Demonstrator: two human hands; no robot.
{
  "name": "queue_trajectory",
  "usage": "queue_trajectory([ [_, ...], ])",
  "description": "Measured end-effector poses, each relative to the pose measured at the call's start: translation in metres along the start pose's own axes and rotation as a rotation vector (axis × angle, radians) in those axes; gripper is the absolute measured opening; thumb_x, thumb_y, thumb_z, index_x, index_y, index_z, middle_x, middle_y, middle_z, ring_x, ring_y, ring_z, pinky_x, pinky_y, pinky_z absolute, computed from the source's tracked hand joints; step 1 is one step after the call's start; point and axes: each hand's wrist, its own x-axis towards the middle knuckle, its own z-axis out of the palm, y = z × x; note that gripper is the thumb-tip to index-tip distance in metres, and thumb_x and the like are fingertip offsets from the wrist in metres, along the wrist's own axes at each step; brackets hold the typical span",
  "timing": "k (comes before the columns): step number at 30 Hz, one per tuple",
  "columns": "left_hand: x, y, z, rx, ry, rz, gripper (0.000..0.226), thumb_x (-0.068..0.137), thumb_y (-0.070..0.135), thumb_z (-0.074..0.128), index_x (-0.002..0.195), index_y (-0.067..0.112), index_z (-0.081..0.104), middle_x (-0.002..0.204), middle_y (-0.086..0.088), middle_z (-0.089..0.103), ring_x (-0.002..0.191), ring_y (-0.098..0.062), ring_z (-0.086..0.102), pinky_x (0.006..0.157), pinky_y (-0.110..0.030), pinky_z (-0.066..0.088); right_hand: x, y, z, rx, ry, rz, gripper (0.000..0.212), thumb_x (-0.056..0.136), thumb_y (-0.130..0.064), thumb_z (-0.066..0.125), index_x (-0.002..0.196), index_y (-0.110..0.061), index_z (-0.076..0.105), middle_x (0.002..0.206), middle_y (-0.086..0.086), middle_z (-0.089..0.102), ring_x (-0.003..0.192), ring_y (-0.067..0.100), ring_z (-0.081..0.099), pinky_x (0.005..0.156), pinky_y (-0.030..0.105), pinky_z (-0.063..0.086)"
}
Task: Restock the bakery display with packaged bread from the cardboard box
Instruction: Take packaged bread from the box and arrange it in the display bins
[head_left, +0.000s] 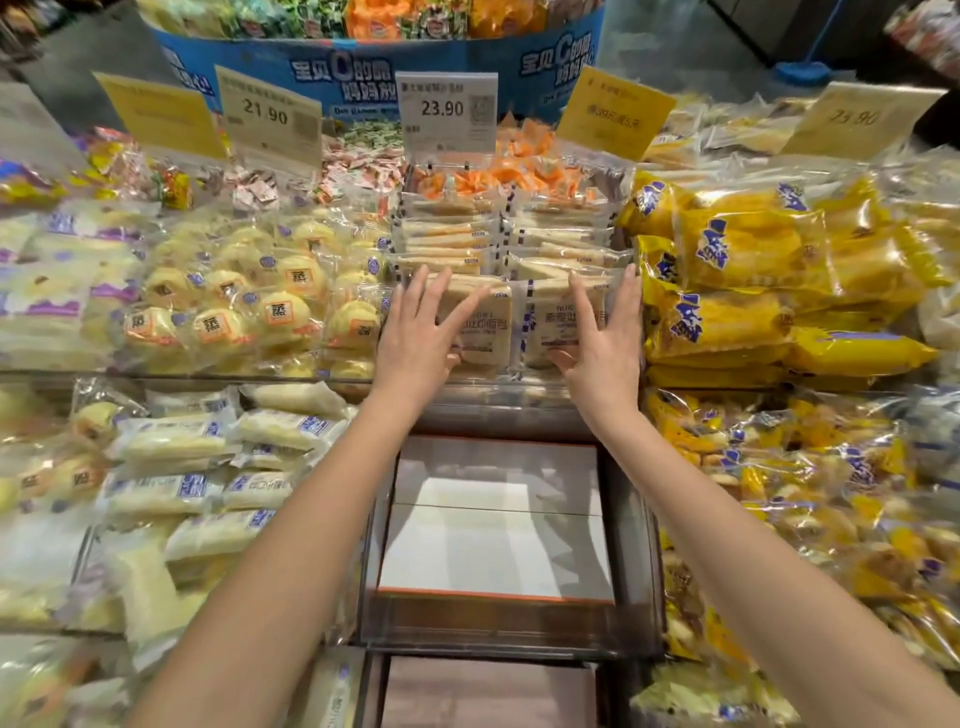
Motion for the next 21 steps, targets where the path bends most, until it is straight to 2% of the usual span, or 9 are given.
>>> queue_trajectory([
  [2,0.006,-0.002,-0.005,0.046,-0.025,0.000,0.102,0.088,0.021,0.071,0.153,0.046,-0.004,0.159,-0.015,0.015,0.149,-0.034,0.007,0.121,-0.043,0.010,0.008,0.003,0.000,-0.032,-0.014,-0.017,0.094,0.080,-0.021,0.080,0.155,-0.029,0.024,0.161,0.025,-0.004,0.149,0.041,-0.005,0.118,0.051,0.017],
  [4,0.010,-0.006,-0.008,0.091,-0.011,-0.051,0.106,0.085,0.016,0.073,0.153,0.047,-0.001,0.153,-0.016,0.019,0.144,-0.035,0.015,0.117,-0.042,0.023,0.014,0.005,-0.001,-0.043,-0.028,-0.027,0.094,0.080,-0.024,0.080,0.155,-0.029,0.024,0.162,0.023,-0.006,0.149,0.041,-0.007,0.118,0.050,0.017],
  [6,0.014,-0.009,-0.007,0.151,-0.011,-0.086,0.108,0.083,0.017,0.074,0.152,0.046,-0.004,0.149,-0.015,0.016,0.139,-0.035,0.020,0.114,-0.042,0.026,0.016,0.005,-0.002,-0.040,-0.033,-0.022,0.094,0.081,-0.026,0.079,0.155,-0.031,0.021,0.162,0.020,-0.009,0.149,0.039,-0.010,0.118,0.048,0.018],
  [9,0.019,-0.004,-0.003,0.175,-0.017,-0.136,0.112,0.083,0.018,0.074,0.150,0.045,-0.011,0.151,-0.014,0.008,0.140,-0.037,0.016,0.117,-0.045,0.018,0.018,0.000,0.001,-0.046,-0.028,0.045,0.101,0.080,-0.025,0.080,0.156,-0.033,0.015,0.162,0.018,-0.012,0.150,0.037,-0.011,0.117,0.046,0.021],
  [11,0.021,0.002,-0.002,0.167,-0.022,-0.153,0.111,0.085,0.025,0.073,0.152,0.042,-0.013,0.159,-0.014,0.001,0.147,-0.040,0.005,0.119,-0.053,0.002,0.017,-0.006,0.005,-0.040,-0.022,0.077,0.105,0.078,-0.025,0.081,0.157,-0.031,0.012,0.162,0.019,-0.013,0.149,0.037,-0.011,0.119,0.047,0.019],
  [13,0.021,0.003,0.000,0.186,-0.053,-0.127,0.112,0.087,0.033,0.070,0.151,0.038,-0.022,0.163,-0.011,-0.010,0.149,-0.040,-0.009,0.114,-0.059,-0.013,0.014,-0.010,0.007,-0.051,-0.029,0.085,0.105,0.079,-0.027,0.080,0.157,-0.028,0.009,0.161,0.021,-0.014,0.149,0.039,-0.012,0.122,0.050,0.014],
  [14,0.020,0.002,0.002,0.203,-0.065,-0.107,0.115,0.088,0.037,0.069,0.148,0.036,-0.029,0.163,-0.011,-0.015,0.149,-0.040,-0.013,0.112,-0.060,-0.016,0.013,-0.011,0.007,-0.063,-0.041,0.089,0.105,0.080,-0.028,0.079,0.157,-0.028,0.008,0.161,0.021,-0.015,0.149,0.039,-0.013,0.122,0.050,0.013],
  [17,0.013,-0.005,0.003,0.232,-0.069,-0.071,0.119,0.087,0.051,0.066,0.140,0.033,-0.039,0.162,-0.010,-0.022,0.148,-0.040,-0.018,0.112,-0.063,-0.014,0.008,-0.009,0.003,-0.081,-0.069,0.085,0.104,0.082,-0.029,0.078,0.158,-0.029,0.007,0.161,0.022,-0.015,0.148,0.041,-0.013,0.121,0.049,0.010],
  [21,0.005,0.002,-0.010,0.189,-0.072,-0.051,0.111,0.088,0.059,0.059,0.146,0.030,-0.030,0.163,-0.009,-0.020,0.149,-0.034,-0.018,0.116,-0.061,-0.011,-0.003,-0.010,-0.005,-0.040,-0.068,0.047,0.104,0.081,-0.023,0.079,0.158,-0.027,0.008,0.161,0.021,-0.011,0.148,0.041,-0.012,0.121,0.052,0.006],
])
